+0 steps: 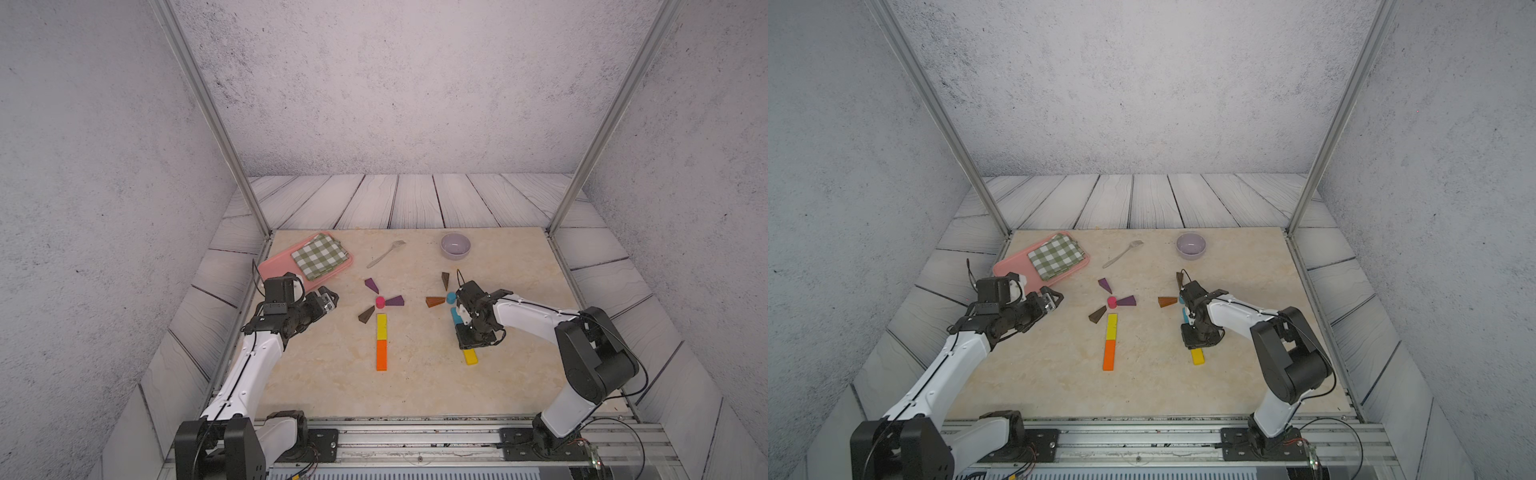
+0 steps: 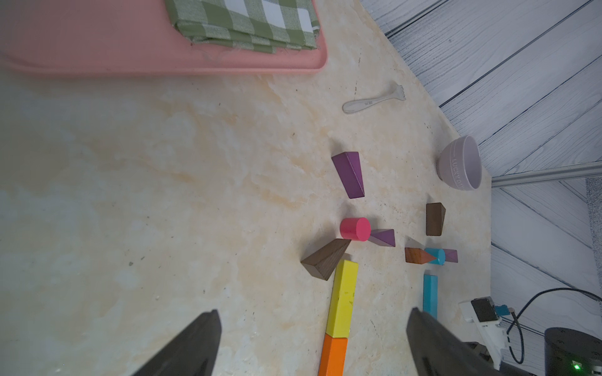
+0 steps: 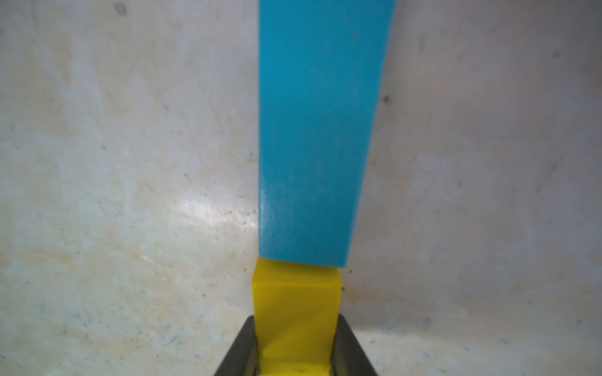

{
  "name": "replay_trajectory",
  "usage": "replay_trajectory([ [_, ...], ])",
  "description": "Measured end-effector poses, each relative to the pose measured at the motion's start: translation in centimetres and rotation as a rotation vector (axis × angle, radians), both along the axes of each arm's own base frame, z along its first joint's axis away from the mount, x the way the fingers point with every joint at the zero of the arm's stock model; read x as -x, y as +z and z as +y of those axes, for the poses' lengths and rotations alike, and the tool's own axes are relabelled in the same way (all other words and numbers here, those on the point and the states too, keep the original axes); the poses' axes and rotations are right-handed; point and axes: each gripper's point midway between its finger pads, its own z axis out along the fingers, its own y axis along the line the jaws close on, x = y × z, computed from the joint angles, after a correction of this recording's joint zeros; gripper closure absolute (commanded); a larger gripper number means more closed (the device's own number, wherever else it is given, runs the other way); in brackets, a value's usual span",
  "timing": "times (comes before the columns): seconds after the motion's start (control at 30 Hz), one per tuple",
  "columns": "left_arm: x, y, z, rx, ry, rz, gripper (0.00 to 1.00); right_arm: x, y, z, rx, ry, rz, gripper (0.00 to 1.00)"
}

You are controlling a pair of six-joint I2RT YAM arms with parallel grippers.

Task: Assemble a small pinwheel with building blocks
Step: Assemble the building block at the center of the board.

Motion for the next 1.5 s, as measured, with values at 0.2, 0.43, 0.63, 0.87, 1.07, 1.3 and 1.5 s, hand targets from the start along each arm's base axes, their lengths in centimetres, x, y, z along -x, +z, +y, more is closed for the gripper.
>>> replay_trajectory([
  [0.2,0.00,0.00,0.02,0.000,0.001,0.000,0.04,-0.07,-0.09,-0.22,0.015,-0.002,0.001,0.64],
  [0.43,-0.01,-0.01,0.04,-0.001,0.002,0.000,0.04,-0.26,-0.08,-0.20,0.015,-0.002,-0.002,0.57],
  [0.63,-0.04,0.07,0.22,-0.009,0.009,-0.004,0.04,-0.32,-0.10,0.00,0.004,-0.005,-0.001,0.64],
  [0.87,-0.05,0.06,0.29,-0.012,0.012,-0.004,0.04,-0.36,-0.10,0.07,0.001,-0.016,0.001,0.64],
  [1.07,-0.06,0.07,0.30,-0.012,0.013,-0.005,0.04,-0.40,-0.12,0.13,0.000,-0.016,0.003,0.64],
  [1.3,-0.06,0.06,0.33,-0.014,0.014,-0.005,0.04,-0.70,-0.10,0.37,-0.004,-0.016,0.004,0.63],
  [1.5,-0.06,0.06,0.32,-0.013,0.014,-0.005,0.04,-0.77,-0.14,0.42,-0.004,-0.019,0.006,0.56],
])
